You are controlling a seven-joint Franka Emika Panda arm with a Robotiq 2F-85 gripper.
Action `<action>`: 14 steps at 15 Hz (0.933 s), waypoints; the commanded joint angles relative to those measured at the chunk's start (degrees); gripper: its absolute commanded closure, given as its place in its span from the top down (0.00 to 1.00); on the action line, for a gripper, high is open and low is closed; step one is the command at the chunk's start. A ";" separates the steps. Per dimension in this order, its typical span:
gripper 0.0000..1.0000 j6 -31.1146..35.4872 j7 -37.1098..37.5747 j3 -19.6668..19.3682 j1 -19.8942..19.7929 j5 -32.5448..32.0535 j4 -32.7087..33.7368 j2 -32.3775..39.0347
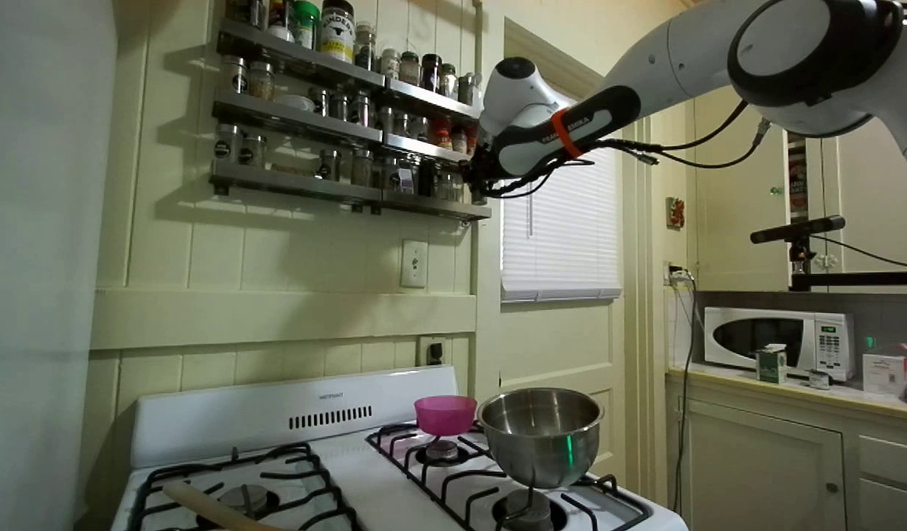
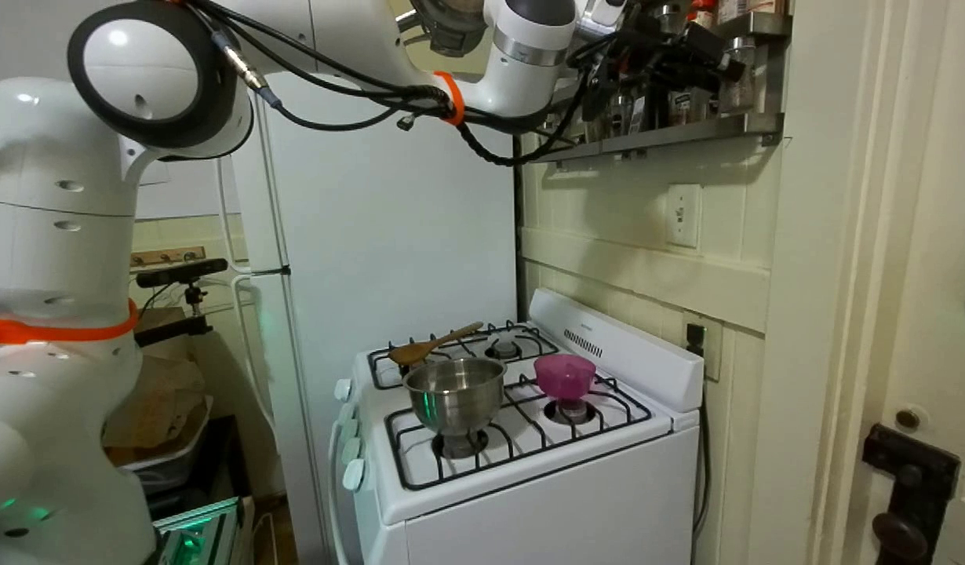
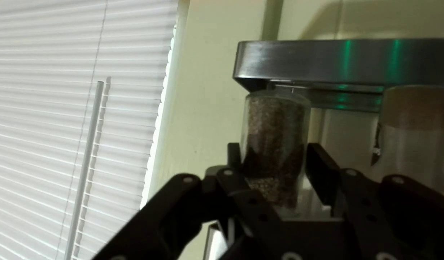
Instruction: Put the shaker on the bottom shelf
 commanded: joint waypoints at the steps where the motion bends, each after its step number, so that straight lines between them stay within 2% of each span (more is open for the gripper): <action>1: 0.24 2.78 -3.20 0.90 -1.18 3.30 3.85 3.27; 8: 0.24 3.67 -5.03 1.64 -1.45 4.11 6.57 5.87; 14: 0.24 -2.59 -8.95 4.12 -0.38 6.39 4.55 3.15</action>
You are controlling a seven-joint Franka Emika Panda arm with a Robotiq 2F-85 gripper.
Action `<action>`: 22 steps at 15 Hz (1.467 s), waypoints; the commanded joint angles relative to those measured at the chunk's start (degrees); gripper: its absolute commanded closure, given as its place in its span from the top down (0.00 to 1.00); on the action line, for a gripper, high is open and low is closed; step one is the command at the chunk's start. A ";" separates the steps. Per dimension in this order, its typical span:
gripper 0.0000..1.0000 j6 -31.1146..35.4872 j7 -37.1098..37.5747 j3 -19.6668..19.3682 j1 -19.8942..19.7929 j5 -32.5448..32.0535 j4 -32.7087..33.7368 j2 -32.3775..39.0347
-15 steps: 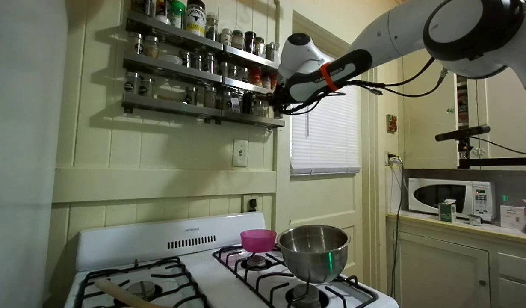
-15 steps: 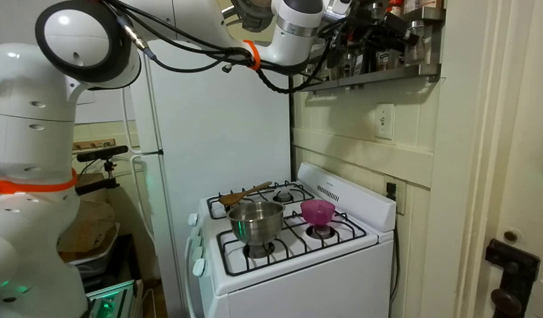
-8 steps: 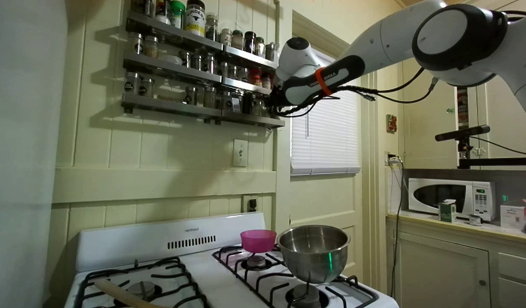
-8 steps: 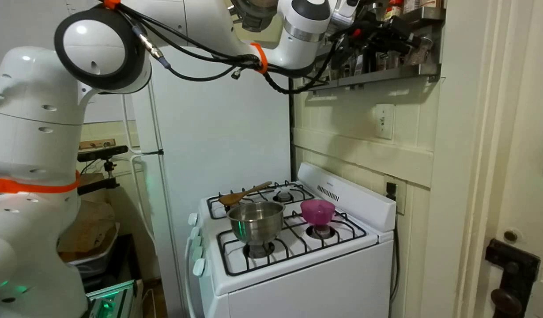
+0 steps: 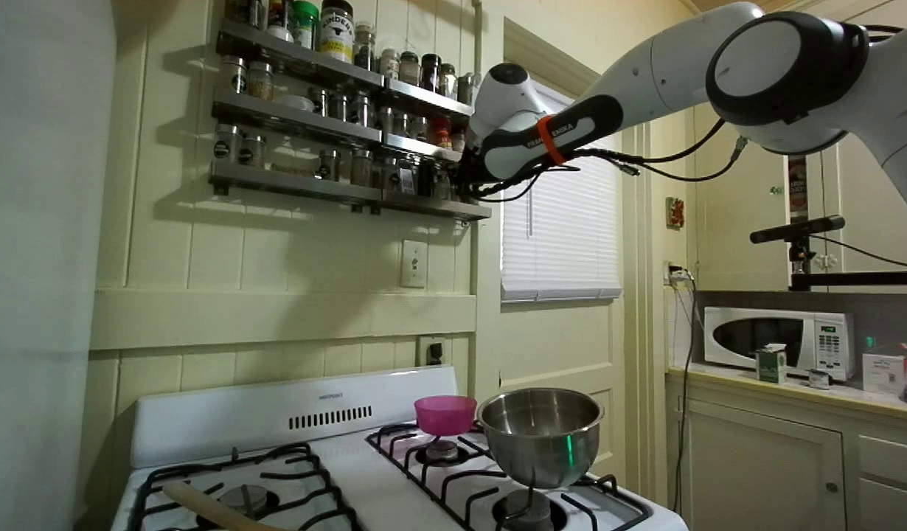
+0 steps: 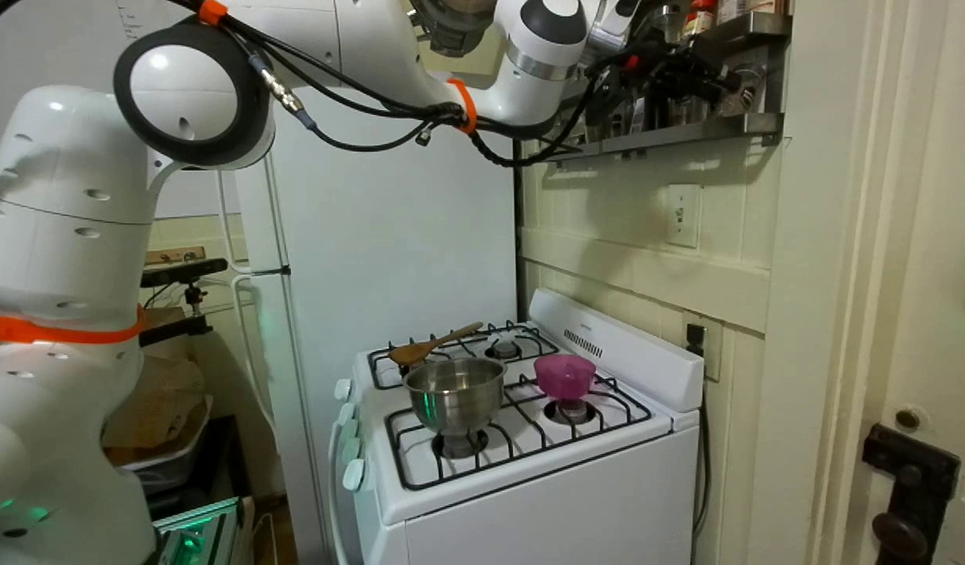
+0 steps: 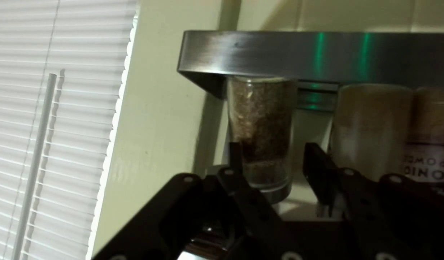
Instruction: Put the shaker on the bottom shelf
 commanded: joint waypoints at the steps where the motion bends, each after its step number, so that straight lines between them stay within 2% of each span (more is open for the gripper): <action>1: 0.24 -6.03 -4.22 2.22 0.55 3.22 -0.56 -1.76; 7: 0.24 -17.36 -4.69 4.51 1.09 4.57 -0.65 -3.51; 11: 0.24 -19.62 -2.54 3.95 1.80 1.18 -0.41 -4.58; 12: 0.74 -18.65 -2.52 3.94 1.75 0.85 -0.59 -5.06; 13: 0.74 -18.14 -3.05 4.32 1.38 2.05 -0.68 -5.51; 16: 0.95 -17.18 -3.44 4.77 0.79 4.04 -1.53 -7.02; 18: 0.58 -17.66 -3.12 4.70 0.45 5.09 -2.36 -7.96; 19: 0.58 -17.16 -3.37 4.71 0.12 5.84 -2.96 -8.40; 22: 0.34 -16.68 -3.09 4.57 -0.83 7.99 -4.10 -9.06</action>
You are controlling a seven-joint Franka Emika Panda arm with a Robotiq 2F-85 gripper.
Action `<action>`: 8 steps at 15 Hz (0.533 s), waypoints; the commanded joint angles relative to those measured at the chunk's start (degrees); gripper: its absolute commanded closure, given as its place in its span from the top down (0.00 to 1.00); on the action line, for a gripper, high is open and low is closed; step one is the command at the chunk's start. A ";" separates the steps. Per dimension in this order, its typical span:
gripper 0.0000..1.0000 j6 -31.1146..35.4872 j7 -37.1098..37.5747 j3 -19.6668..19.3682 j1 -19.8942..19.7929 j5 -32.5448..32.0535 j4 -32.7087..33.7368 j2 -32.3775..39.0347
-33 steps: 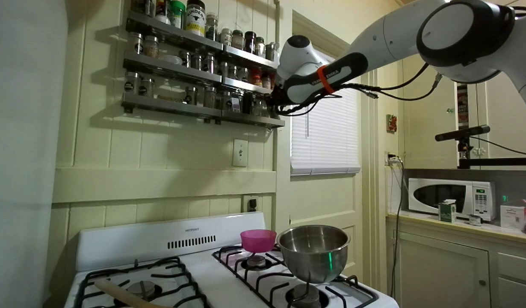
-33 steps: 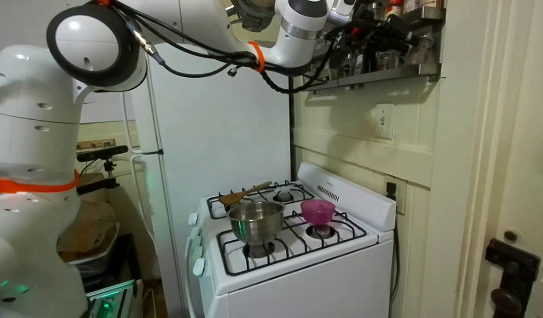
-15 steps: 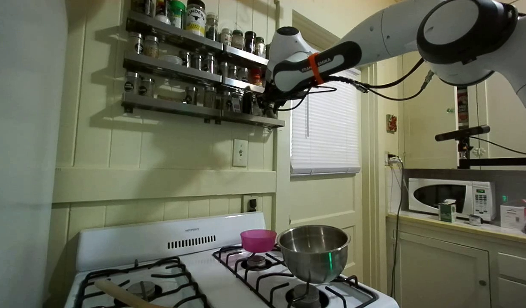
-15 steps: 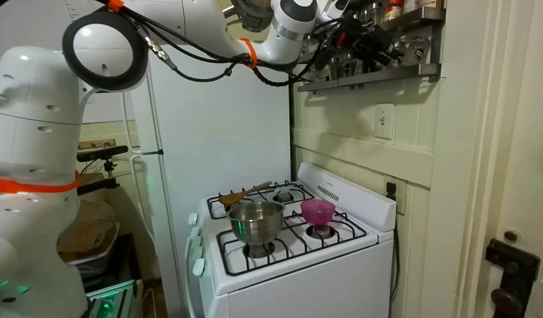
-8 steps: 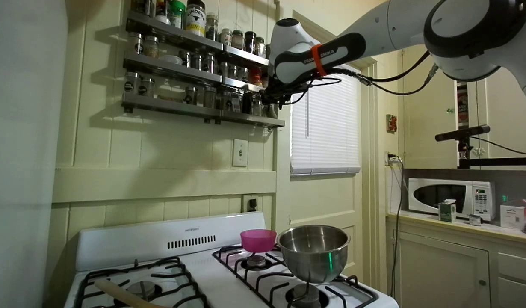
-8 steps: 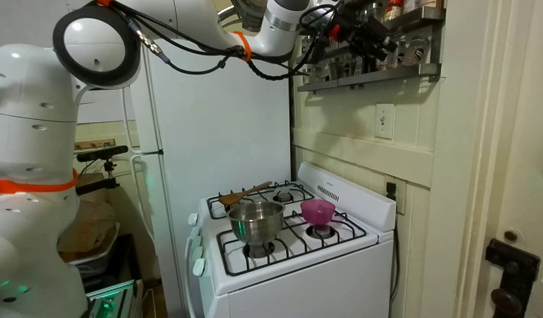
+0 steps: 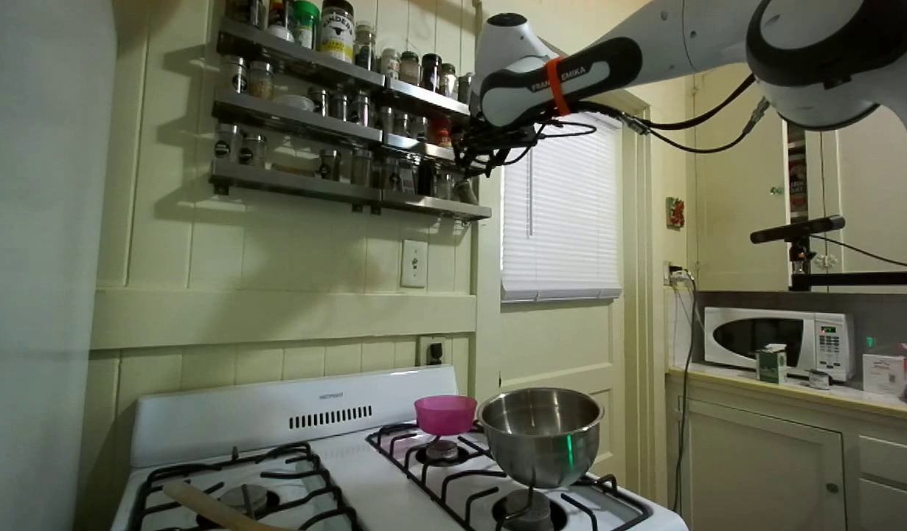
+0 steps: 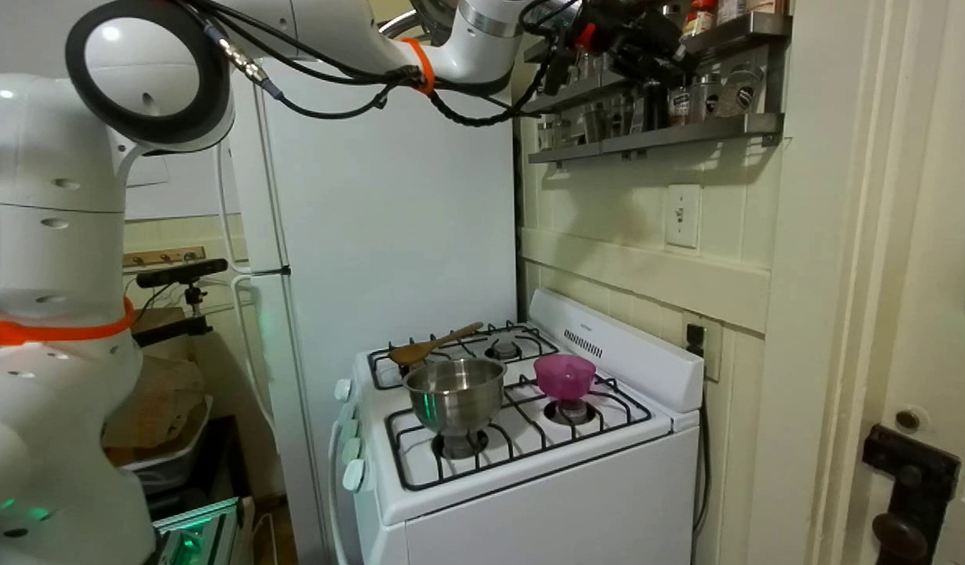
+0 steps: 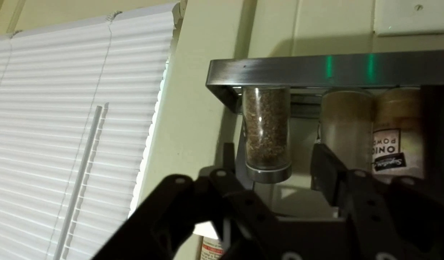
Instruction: Put the shaker on the bottom shelf
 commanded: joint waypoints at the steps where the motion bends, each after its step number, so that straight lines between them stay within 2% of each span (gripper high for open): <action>1: 0.27 1.32 0.32 0.14 -1.68 3.88 -3.50 -2.14; 4: 0.02 4.80 0.06 -0.11 -2.84 4.60 -4.21 -1.45; 8: 0.00 8.74 0.54 -0.67 -4.03 3.72 -5.01 0.00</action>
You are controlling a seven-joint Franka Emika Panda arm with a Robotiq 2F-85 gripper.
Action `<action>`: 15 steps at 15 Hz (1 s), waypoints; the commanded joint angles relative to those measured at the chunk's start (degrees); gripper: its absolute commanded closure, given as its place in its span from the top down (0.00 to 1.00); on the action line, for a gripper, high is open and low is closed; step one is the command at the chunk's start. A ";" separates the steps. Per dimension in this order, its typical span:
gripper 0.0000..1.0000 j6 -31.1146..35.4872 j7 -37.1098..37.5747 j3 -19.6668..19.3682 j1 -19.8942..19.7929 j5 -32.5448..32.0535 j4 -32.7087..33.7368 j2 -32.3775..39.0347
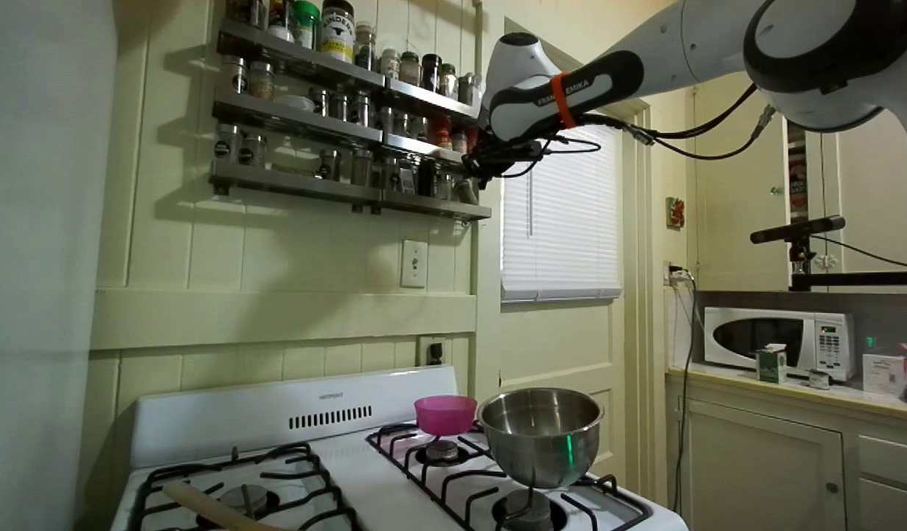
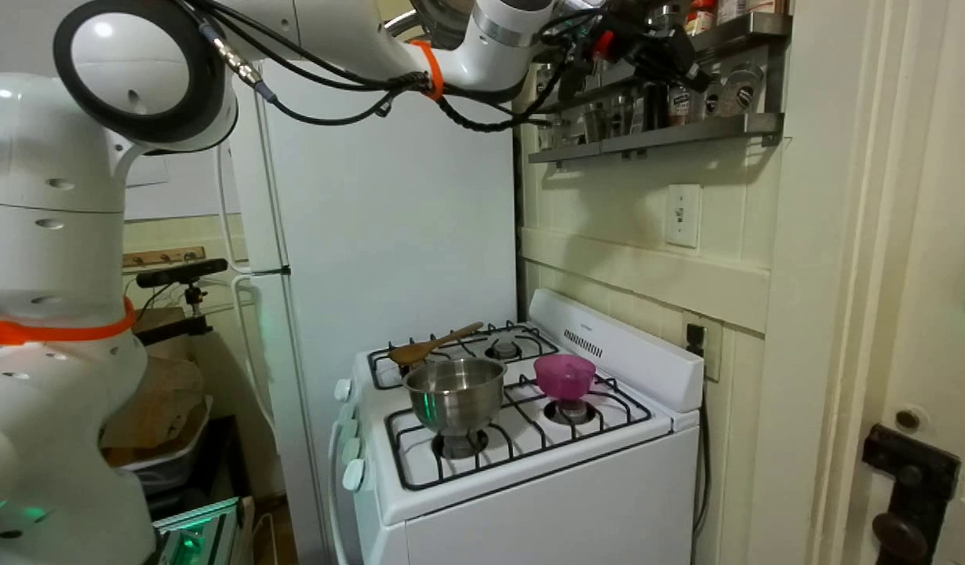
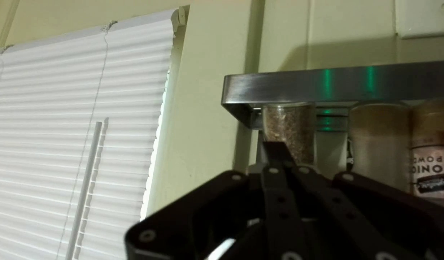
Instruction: Put the shaker on the bottom shelf
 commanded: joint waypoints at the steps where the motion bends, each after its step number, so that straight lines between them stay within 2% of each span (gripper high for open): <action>1: 0.00 4.24 -0.10 -0.08 -1.41 1.36 -2.44 0.08; 11: 0.00 11.99 -0.05 0.26 -3.24 2.22 -4.28 1.65; 15: 0.00 13.11 -0.13 0.54 -3.99 3.41 -4.97 1.87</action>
